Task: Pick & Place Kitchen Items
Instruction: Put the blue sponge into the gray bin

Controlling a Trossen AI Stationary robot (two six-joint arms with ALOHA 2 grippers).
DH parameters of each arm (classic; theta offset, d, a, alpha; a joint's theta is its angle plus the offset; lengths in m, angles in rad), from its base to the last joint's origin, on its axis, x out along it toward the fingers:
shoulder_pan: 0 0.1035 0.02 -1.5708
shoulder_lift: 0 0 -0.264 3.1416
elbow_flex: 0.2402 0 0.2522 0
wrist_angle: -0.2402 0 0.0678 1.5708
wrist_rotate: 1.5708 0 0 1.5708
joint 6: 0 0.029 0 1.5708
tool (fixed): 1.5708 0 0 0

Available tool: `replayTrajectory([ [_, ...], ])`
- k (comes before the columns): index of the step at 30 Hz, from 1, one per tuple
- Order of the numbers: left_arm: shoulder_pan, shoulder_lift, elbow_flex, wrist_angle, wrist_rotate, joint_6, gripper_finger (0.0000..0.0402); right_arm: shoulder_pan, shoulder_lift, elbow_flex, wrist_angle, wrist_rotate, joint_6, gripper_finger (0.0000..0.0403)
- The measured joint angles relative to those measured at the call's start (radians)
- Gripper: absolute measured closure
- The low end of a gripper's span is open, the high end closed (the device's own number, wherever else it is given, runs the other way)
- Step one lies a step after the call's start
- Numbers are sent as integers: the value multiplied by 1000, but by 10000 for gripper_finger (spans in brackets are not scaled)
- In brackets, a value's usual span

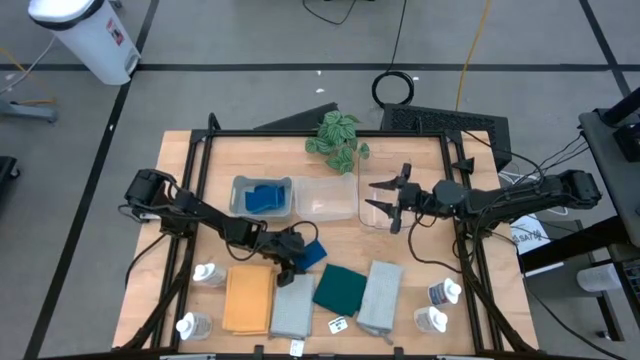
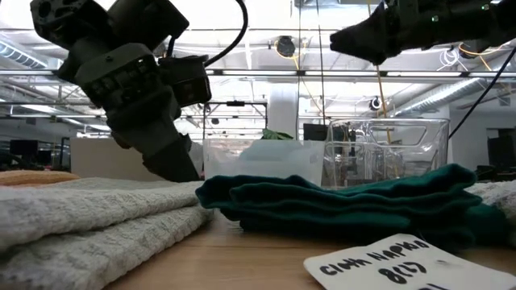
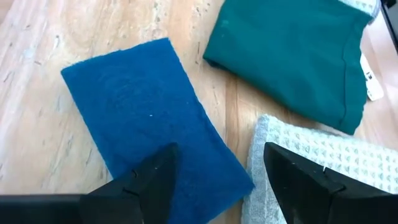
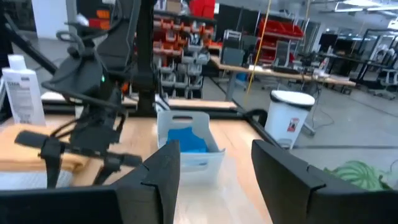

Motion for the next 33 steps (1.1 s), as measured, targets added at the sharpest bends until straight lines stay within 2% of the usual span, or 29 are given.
replayTrajectory([
  [8,-1,1,-1,46,-23,-30,156,0,0,0,27,-7,52,232],
  [16,9,1,-2,51,-120,27,156,-10,0,0,22,-208,130,232],
  [19,16,2,-2,53,-159,-27,156,-9,0,0,14,-212,134,232],
  [27,19,2,-2,57,-186,-159,156,-9,-1,0,-47,-212,130,232],
  [33,19,2,-2,57,-195,-180,156,-9,-1,0,-82,-212,130,232],
])
